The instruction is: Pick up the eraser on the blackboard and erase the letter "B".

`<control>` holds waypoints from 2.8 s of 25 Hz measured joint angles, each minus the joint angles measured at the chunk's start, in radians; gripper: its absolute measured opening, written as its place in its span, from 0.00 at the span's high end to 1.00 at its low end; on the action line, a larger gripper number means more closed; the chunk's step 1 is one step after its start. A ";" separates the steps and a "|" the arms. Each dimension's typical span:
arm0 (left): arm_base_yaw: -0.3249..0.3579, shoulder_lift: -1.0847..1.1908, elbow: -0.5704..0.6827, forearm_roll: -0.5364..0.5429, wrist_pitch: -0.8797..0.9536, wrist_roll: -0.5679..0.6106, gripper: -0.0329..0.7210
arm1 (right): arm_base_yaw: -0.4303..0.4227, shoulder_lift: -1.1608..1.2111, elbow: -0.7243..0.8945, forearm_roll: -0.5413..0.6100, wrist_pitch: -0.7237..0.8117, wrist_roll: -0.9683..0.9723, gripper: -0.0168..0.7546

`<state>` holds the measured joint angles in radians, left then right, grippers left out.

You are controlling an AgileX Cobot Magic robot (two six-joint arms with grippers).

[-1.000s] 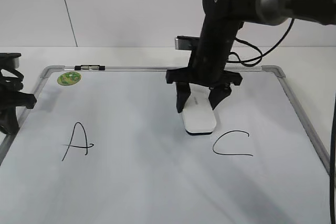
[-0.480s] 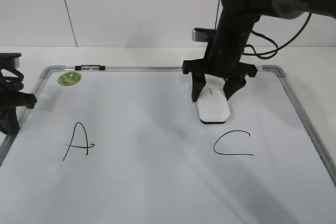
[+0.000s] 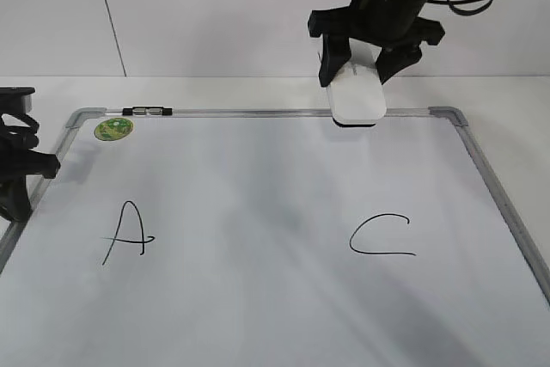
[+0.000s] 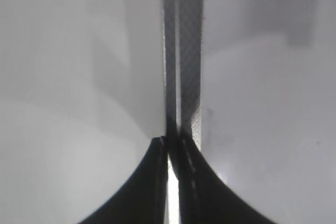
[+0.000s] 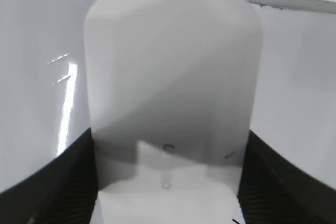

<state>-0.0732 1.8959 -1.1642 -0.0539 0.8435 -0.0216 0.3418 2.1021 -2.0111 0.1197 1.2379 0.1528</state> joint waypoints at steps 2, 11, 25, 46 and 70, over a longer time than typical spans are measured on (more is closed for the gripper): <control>0.000 0.000 0.000 0.000 0.003 0.000 0.94 | 0.000 -0.029 0.016 -0.014 0.000 -0.012 0.29; 0.000 0.000 0.000 -0.003 0.011 0.000 0.94 | -0.064 -0.128 0.189 -0.044 0.004 -0.042 0.29; 0.000 0.000 0.000 -0.007 0.015 0.000 0.94 | -0.232 -0.196 0.504 -0.047 -0.010 -0.096 0.29; 0.000 0.000 0.000 -0.014 0.018 0.000 0.94 | -0.268 -0.197 0.606 -0.039 -0.028 -0.153 0.29; 0.000 0.000 0.000 -0.019 0.018 0.000 0.94 | -0.268 -0.136 0.606 -0.071 -0.076 -0.158 0.29</control>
<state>-0.0732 1.8959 -1.1642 -0.0725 0.8614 -0.0216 0.0735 1.9661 -1.4052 0.0492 1.1620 -0.0055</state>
